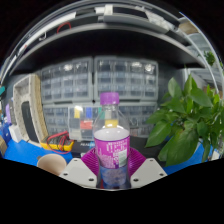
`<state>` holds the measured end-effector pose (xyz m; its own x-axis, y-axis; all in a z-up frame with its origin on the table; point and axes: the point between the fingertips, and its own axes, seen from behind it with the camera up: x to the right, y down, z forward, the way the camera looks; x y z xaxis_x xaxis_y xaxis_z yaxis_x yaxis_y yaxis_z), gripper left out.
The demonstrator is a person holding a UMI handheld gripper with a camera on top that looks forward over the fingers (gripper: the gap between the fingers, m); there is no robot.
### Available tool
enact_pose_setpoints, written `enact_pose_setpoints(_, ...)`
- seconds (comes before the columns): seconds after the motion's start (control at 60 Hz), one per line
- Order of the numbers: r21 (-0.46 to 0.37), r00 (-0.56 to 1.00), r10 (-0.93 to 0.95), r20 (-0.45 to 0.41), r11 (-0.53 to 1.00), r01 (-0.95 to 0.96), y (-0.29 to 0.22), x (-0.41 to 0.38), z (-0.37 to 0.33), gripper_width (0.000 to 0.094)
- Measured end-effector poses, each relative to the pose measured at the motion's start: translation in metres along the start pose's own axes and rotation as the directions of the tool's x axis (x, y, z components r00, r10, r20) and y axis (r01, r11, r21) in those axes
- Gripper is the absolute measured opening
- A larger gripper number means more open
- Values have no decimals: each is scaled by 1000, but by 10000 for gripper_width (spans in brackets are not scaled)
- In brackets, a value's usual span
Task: Pour water
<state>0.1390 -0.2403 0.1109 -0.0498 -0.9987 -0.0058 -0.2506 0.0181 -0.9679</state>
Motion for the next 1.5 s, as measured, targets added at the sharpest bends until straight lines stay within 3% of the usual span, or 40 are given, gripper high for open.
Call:
enact_pose_setpoints(0.233,62,997,74,-7,995,-73,0,6,-9,380)
enact_pose_setpoints(0.417,29,997,76,-25,997,-75,5,5,-16,528)
enact_pose_setpoints(0.483,11,997,66,-38,998,-66,8,5,-23,660)
enact_pose_setpoints(0.75,-113,999,39,-38,993,-43,41,-19,-95,656)
enact_pose_setpoints(0.9,-162,999,43,-23,986,-46,30,-48,-152,659)
enact_pose_setpoints(1.217,-134,999,11,40,991,-6,-30,-119,-231,661)
enact_pose_setpoints(1.5,-153,1000,-7,24,988,10,-41,-136,-260,665)
